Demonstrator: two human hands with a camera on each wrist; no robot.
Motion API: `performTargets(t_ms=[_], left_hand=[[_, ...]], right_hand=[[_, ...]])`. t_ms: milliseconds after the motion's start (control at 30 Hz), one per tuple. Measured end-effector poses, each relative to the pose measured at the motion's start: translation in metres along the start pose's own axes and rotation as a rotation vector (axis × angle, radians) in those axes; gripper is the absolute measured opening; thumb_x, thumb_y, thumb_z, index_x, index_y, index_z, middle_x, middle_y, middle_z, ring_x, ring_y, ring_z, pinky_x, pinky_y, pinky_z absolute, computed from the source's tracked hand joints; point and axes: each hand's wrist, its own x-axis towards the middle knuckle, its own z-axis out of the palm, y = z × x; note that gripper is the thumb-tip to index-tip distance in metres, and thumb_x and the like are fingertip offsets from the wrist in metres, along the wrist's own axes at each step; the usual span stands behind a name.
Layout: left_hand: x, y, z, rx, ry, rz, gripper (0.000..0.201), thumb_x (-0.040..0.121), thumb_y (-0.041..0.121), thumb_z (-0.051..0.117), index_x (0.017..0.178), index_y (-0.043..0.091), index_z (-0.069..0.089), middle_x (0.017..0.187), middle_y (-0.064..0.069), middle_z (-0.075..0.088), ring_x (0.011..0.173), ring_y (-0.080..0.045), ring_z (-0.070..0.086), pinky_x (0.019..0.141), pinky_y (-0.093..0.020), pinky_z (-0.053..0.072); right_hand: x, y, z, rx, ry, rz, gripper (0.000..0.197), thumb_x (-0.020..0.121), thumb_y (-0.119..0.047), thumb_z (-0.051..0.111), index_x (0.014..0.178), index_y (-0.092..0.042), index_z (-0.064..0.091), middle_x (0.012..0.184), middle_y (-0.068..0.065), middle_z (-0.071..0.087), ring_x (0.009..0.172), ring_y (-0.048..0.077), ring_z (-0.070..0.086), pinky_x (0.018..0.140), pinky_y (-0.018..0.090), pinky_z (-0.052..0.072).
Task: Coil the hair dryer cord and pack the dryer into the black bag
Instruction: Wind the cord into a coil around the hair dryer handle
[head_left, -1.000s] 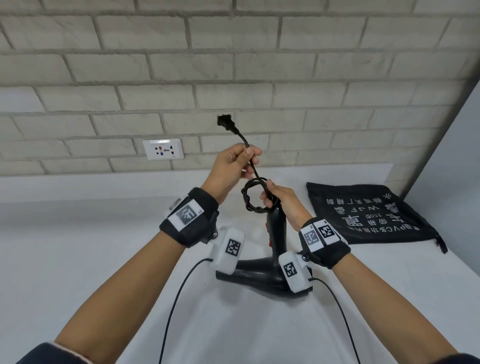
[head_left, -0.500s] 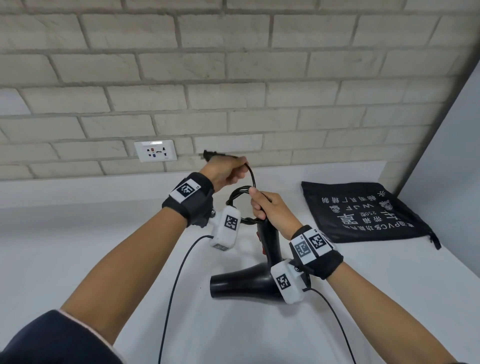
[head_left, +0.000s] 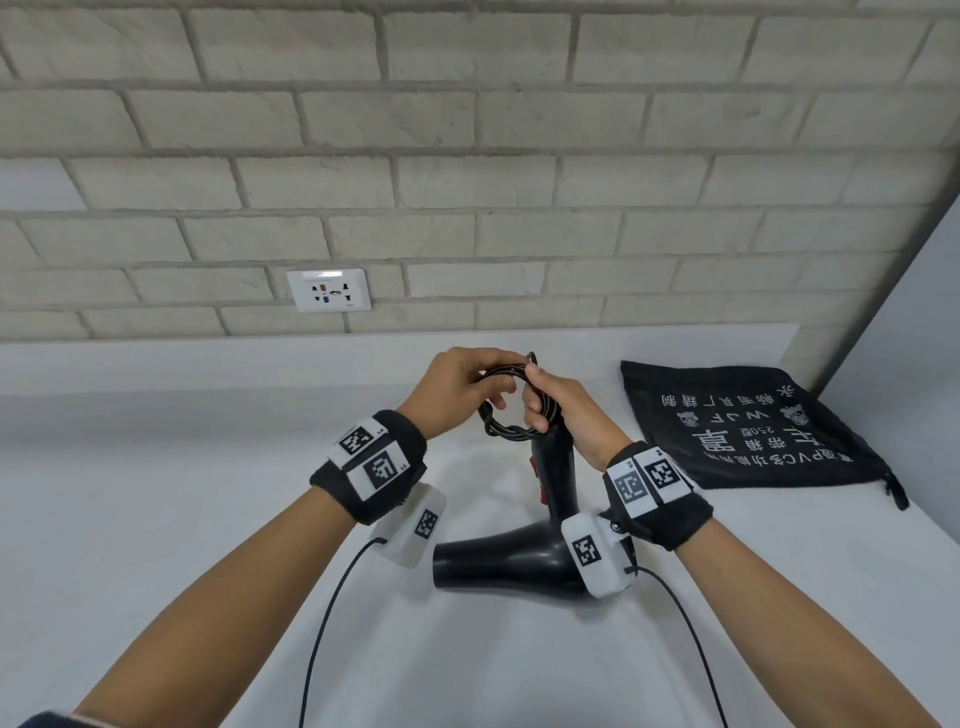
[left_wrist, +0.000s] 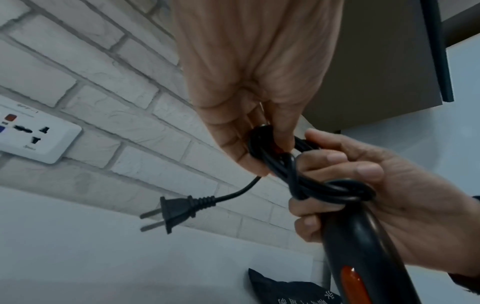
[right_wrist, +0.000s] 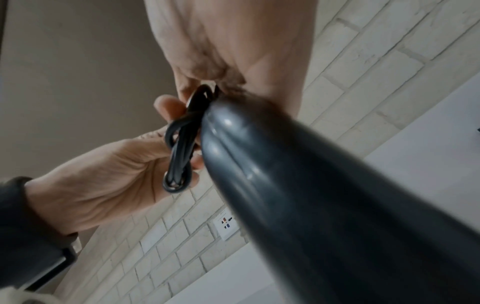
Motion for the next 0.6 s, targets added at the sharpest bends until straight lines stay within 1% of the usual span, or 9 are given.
performTargets(t_ms=[67, 167, 200, 300, 333, 433, 500, 533, 600], left_hand=[[0.002, 0.001, 0.001, -0.01, -0.002, 0.003, 0.028, 0.087, 0.003, 0.056, 0.111, 0.016, 0.065, 0.074, 0.003, 0.065, 0.052, 0.002, 0.06, 0.052, -0.017, 0.045], [0.006, -0.002, 0.001, -0.019, -0.027, 0.004, 0.027, 0.088, 0.004, 0.055, 0.11, 0.016, 0.065, 0.074, -0.005, 0.065, 0.052, 0.001, 0.061, 0.06, -0.037, 0.051], [0.006, -0.003, 0.001, -0.013, -0.029, 0.01, 0.027, 0.089, 0.004, 0.054, 0.111, 0.014, 0.065, 0.074, -0.006, 0.064, 0.052, 0.001, 0.06, 0.064, -0.035, 0.053], [0.008, -0.008, 0.001, 0.009, -0.039, 0.031, 0.029, 0.091, 0.004, 0.049, 0.116, 0.012, 0.062, 0.071, -0.001, 0.062, 0.051, 0.002, 0.06, 0.063, -0.014, 0.052], [0.008, -0.008, 0.001, 0.013, -0.054, 0.027, 0.03, 0.092, 0.005, 0.048, 0.118, 0.012, 0.061, 0.072, 0.0, 0.062, 0.052, 0.003, 0.06, 0.063, -0.011, 0.051], [0.008, -0.007, -0.002, -0.096, -0.094, -0.024, 0.029, 0.096, 0.013, 0.043, 0.119, 0.008, 0.06, 0.079, -0.003, 0.065, 0.063, 0.0, 0.063, 0.07, -0.013, 0.052], [0.01, -0.007, -0.007, -0.277, -0.043, -0.131, 0.033, 0.098, 0.021, 0.038, 0.118, 0.007, 0.06, 0.086, -0.003, 0.066, 0.073, -0.005, 0.063, 0.07, -0.014, 0.052], [0.012, -0.009, -0.01, -0.333, 0.001, -0.171, 0.032, 0.098, 0.021, 0.037, 0.117, 0.008, 0.06, 0.091, -0.002, 0.065, 0.077, -0.007, 0.062, 0.07, -0.015, 0.051], [0.015, -0.015, -0.012, -0.266, 0.046, -0.186, 0.029, 0.095, 0.011, 0.042, 0.12, 0.011, 0.058, 0.104, -0.004, 0.061, 0.08, -0.011, 0.056, 0.07, -0.018, 0.05]], right_hand=[[0.001, -0.001, -0.002, -0.006, 0.007, -0.021, 0.042, 0.097, -0.034, 0.034, 0.063, -0.014, 0.047, 0.039, -0.004, 0.049, 0.043, 0.008, 0.044, 0.049, 0.012, 0.039], [0.001, -0.001, -0.004, -0.029, 0.028, -0.031, 0.041, 0.098, -0.033, 0.032, 0.065, -0.014, 0.047, 0.039, -0.003, 0.052, 0.043, 0.007, 0.047, 0.05, 0.011, 0.04], [0.001, -0.001, -0.004, -0.039, 0.032, -0.028, 0.042, 0.098, -0.034, 0.031, 0.065, -0.014, 0.046, 0.04, -0.003, 0.052, 0.043, 0.006, 0.047, 0.05, 0.011, 0.04], [0.002, -0.001, -0.003, -0.042, 0.034, -0.023, 0.044, 0.099, -0.034, 0.027, 0.063, -0.015, 0.043, 0.041, -0.005, 0.05, 0.043, 0.003, 0.046, 0.051, 0.009, 0.04], [0.002, 0.0, -0.002, -0.035, 0.033, -0.024, 0.044, 0.099, -0.034, 0.026, 0.062, -0.015, 0.042, 0.041, -0.005, 0.05, 0.044, 0.003, 0.046, 0.051, 0.009, 0.039], [0.002, 0.001, -0.002, -0.006, 0.025, -0.019, 0.045, 0.099, -0.035, 0.025, 0.062, -0.016, 0.04, 0.042, -0.006, 0.047, 0.046, 0.006, 0.042, 0.052, 0.012, 0.038], [0.001, 0.0, -0.003, 0.037, 0.002, -0.008, 0.045, 0.099, -0.036, 0.025, 0.062, -0.016, 0.039, 0.043, -0.006, 0.046, 0.048, 0.011, 0.039, 0.052, 0.016, 0.038], [0.0, 0.0, -0.004, 0.06, -0.013, -0.001, 0.044, 0.099, -0.037, 0.025, 0.062, -0.016, 0.038, 0.042, -0.006, 0.045, 0.049, 0.014, 0.038, 0.052, 0.017, 0.038], [-0.002, -0.001, -0.004, 0.082, -0.033, 0.006, 0.044, 0.099, -0.036, 0.026, 0.061, -0.016, 0.037, 0.042, -0.006, 0.044, 0.051, 0.016, 0.036, 0.052, 0.018, 0.038]])
